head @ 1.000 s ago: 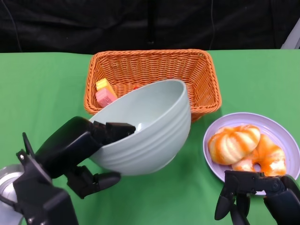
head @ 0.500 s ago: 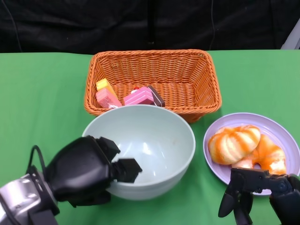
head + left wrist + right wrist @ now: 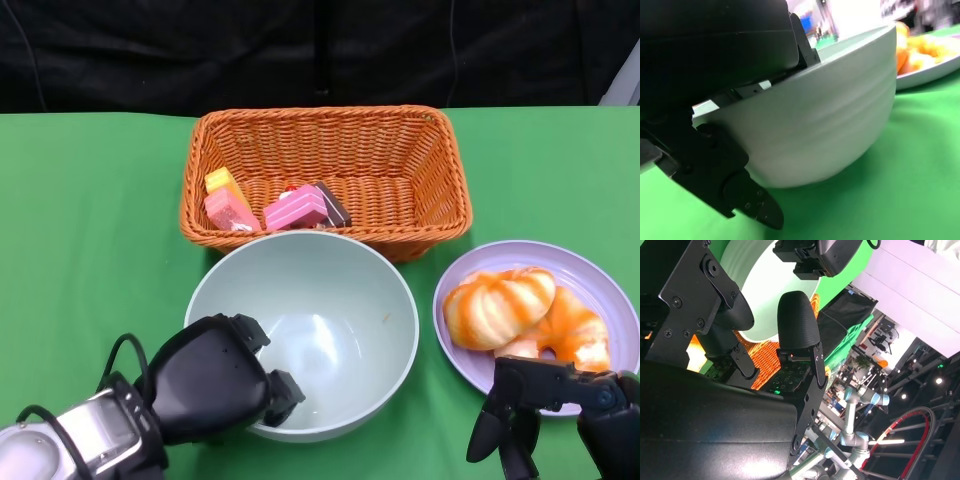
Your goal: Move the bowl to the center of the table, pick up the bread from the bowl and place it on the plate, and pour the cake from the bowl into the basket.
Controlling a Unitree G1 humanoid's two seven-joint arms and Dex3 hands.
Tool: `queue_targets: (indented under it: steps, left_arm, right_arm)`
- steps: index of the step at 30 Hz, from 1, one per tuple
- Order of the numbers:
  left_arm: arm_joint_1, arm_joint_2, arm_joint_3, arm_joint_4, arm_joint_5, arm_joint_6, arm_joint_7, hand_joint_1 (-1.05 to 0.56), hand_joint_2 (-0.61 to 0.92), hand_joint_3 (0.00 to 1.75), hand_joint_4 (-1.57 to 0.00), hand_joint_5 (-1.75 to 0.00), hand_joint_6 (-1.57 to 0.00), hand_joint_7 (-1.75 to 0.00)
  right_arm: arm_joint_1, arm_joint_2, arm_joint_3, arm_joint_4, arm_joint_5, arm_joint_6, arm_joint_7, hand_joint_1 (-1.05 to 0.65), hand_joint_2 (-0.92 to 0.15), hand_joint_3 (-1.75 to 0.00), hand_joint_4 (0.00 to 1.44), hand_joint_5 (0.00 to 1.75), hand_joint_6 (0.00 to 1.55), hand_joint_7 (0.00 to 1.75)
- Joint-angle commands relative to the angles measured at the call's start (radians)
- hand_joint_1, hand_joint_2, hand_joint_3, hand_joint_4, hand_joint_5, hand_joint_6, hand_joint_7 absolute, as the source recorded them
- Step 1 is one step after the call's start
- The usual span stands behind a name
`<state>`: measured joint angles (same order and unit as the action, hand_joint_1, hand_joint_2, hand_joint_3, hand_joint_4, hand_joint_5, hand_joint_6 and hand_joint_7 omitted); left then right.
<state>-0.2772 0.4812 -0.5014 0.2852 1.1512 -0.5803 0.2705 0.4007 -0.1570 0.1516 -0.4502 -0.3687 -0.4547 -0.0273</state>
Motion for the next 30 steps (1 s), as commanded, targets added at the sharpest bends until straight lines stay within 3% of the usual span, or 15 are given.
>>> queue_targets:
  steps: [1, 2, 5, 9, 12, 14, 17, 21, 22, 23, 25, 27, 30]
  left_arm:
    - [0.065, 0.06, 0.009, -0.121, -0.342, 0.026, -0.412, -0.46, 0.91, 0.16, -0.55, -0.6, -0.59, -0.12]
    - [0.074, 0.071, 0.013, -0.15, -0.397, 0.04, -0.475, -0.57, 0.92, 0.17, -0.44, -0.49, -0.5, -0.06]
    - [0.123, 0.116, 0.045, -0.267, -0.556, 0.093, -0.626, -0.74, 0.92, 0.21, -0.31, -0.38, -0.42, -0.01]
    - [0.186, 0.172, 0.103, -0.482, -0.716, 0.261, -0.84, -0.84, 0.92, 0.23, -0.18, -0.28, -0.35, 0.0]
    - [0.205, 0.196, 0.14, -0.597, -0.816, 0.346, -0.94, -0.88, 0.92, 0.24, -0.15, -0.25, -0.32, 0.0]
    - [0.22, 0.203, 0.182, -0.671, -0.919, 0.383, -0.982, -0.86, 0.92, 0.27, -0.29, -0.32, -0.41, -0.04]
    - [0.273, 0.152, 0.265, -0.713, -1.065, 0.362, -0.937, -0.72, 0.92, 0.24, -0.63, -0.41, -0.65, -0.1]
    - [0.332, 0.081, 0.336, -0.743, -1.15, 0.353, -0.87, -0.62, 0.92, 0.24, -0.82, -0.44, -0.79, -0.12]
    - [0.357, 0.043, 0.356, -0.755, -1.177, 0.351, -0.837, -0.61, 0.92, 0.25, -0.83, -0.45, -0.8, -0.12]
    - [0.373, 0.018, 0.367, -0.763, -1.194, 0.35, -0.816, -0.5, 0.92, 0.21, -0.82, -0.58, -0.84, -0.13]
    - [0.409, -0.04, 0.381, -0.773, -1.21, 0.341, -0.766, -0.45, 0.92, 0.19, -0.79, -0.68, -0.87, -0.13]
    - [0.457, -0.107, 0.384, -0.773, -1.22, 0.324, -0.71, -0.32, 0.92, 0.17, -0.72, -0.93, -0.9, -0.17]
    - [0.508, -0.166, 0.387, -0.778, -1.251, 0.323, -0.672, -0.29, 0.92, 0.2, -0.65, -1.15, -0.9, -0.26]
  right_arm:
    - [0.011, -0.002, 0.012, -0.02, 0.0, -0.045, -0.003, 0.15, -0.07, -1.75, 1.01, 1.71, 0.91, 1.4]
    - [0.008, -0.001, 0.012, -0.019, 0.001, -0.045, -0.003, 0.15, -0.07, -1.75, 1.0, 1.7, 0.92, 1.4]
    - [0.0, 0.001, 0.012, -0.016, 0.007, -0.045, -0.002, 0.15, -0.07, -1.75, 1.0, 1.7, 0.92, 1.39]
    - [-0.006, -0.003, 0.004, -0.008, 0.017, -0.057, -0.004, 0.16, -0.07, -1.75, 1.01, 1.7, 0.93, 1.39]
    - [-0.008, -0.006, -0.002, -0.004, 0.034, -0.061, 0.001, 0.16, -0.07, -1.75, 1.01, 1.7, 0.93, 1.39]
    - [-0.01, -0.009, -0.004, -0.007, 0.05, -0.052, 0.012, 0.17, -0.07, -1.75, 1.01, 1.7, 0.93, 1.38]
    - [-0.018, -0.01, -0.005, -0.009, 0.071, -0.044, 0.027, 0.17, -0.08, -1.75, 1.0, 1.69, 0.93, 1.38]
    - [-0.026, -0.01, -0.006, -0.014, 0.08, -0.029, 0.048, 0.18, -0.08, -1.75, 1.0, 1.69, 0.93, 1.38]
    - [-0.027, -0.012, -0.004, -0.016, 0.087, -0.021, 0.059, 0.18, -0.08, -1.75, 1.0, 1.68, 0.93, 1.38]
    - [-0.028, -0.013, -0.004, -0.018, 0.091, -0.016, 0.067, 0.18, -0.08, -1.75, 0.99, 1.67, 0.93, 1.38]
    - [-0.029, -0.01, -0.001, -0.019, 0.105, -0.003, 0.081, 0.19, -0.08, -1.75, 0.99, 1.67, 0.93, 1.38]
    - [-0.027, 0.005, 0.013, -0.018, 0.122, 0.02, 0.091, 0.17, -0.08, -1.75, 1.0, 1.69, 0.91, 1.35]
    - [-0.022, 0.024, 0.035, -0.017, 0.135, 0.044, 0.093, 0.13, -0.11, -1.66, 1.01, 1.71, 0.88, 1.26]
